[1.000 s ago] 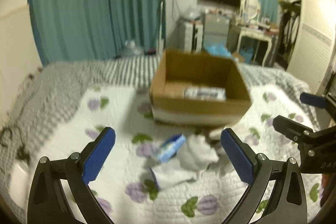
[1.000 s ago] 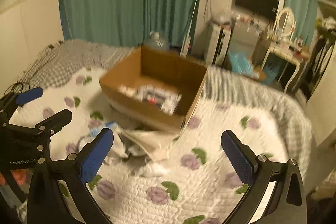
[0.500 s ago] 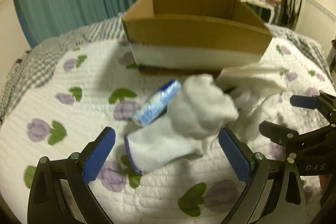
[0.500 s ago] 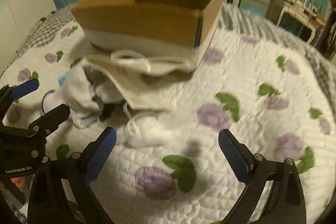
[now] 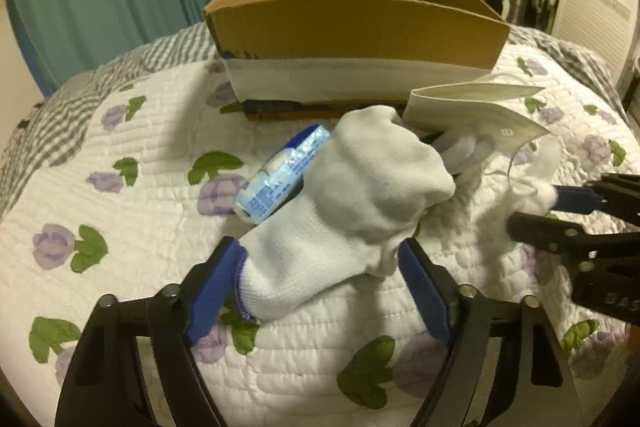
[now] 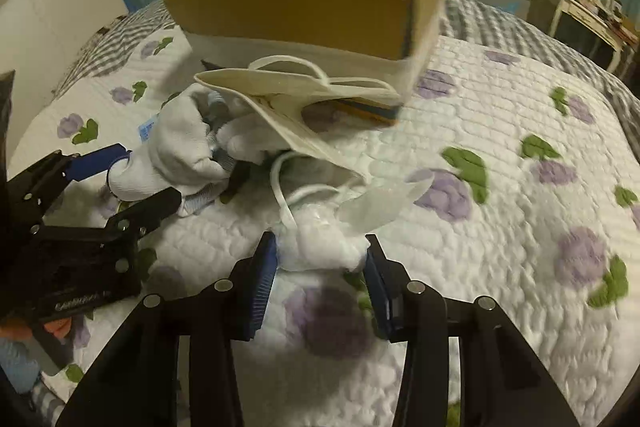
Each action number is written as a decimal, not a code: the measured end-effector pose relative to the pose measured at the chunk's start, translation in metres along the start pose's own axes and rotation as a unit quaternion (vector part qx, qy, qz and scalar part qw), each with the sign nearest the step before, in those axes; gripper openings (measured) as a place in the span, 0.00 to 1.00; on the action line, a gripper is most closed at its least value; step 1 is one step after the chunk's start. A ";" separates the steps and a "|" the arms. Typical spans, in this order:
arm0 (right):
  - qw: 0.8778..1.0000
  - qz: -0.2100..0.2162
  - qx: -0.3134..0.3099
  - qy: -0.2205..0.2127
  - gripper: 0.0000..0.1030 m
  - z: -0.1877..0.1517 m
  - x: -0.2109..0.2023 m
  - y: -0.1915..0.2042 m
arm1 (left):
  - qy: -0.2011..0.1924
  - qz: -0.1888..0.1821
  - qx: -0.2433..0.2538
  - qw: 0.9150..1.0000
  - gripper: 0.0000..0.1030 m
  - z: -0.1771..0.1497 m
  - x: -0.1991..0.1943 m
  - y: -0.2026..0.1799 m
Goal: Organize soft objects
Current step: 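Grasp the crumpled white sock with the right tool while the left grasps the blue-cuffed sock, then carry both socks into the cardboard box and open both tools, then grasp the white face mask with the right tool while the left grasps the blue tissue pack, then carry the mask and tissue pack into the box and open both tools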
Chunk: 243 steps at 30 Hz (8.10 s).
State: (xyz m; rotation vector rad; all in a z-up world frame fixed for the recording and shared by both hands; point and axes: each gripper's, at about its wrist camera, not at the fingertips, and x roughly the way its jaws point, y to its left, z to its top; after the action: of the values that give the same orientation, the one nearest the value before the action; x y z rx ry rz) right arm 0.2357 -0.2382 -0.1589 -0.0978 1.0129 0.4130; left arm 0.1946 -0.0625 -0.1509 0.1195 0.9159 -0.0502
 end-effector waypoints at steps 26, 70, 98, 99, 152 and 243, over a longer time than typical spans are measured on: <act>0.997 -0.029 0.004 -0.069 0.41 -0.008 -0.074 0.016 | -0.009 -0.044 0.008 0.999 0.04 -0.003 -0.051 0.014; 0.989 -0.055 -0.035 -0.135 0.42 0.208 -0.022 -0.028 | -0.113 0.005 0.028 0.993 0.13 0.180 0.009 0.009; 0.974 -0.078 0.000 -0.210 0.90 0.126 -0.152 -0.010 | -0.217 0.031 -0.007 0.976 0.83 0.124 -0.128 0.026; 0.974 -0.078 0.000 -0.214 0.91 0.120 -0.159 -0.007 | -0.220 0.030 -0.008 0.975 0.83 0.121 -0.135 0.026; 0.994 0.009 -0.068 -0.087 0.16 0.043 -0.004 0.028 | 0.012 -0.034 -0.012 0.999 0.55 0.016 0.039 0.031; 0.988 0.007 -0.001 -0.152 0.31 0.178 0.012 -0.049 | -0.145 -0.053 0.069 0.986 0.15 0.177 0.002 -0.007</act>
State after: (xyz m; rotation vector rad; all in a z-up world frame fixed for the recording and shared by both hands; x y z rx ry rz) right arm 0.4029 -0.2322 -0.0799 -0.0269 0.7121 0.4269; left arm 0.3345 -0.0920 -0.0461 0.1875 0.6271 -0.2244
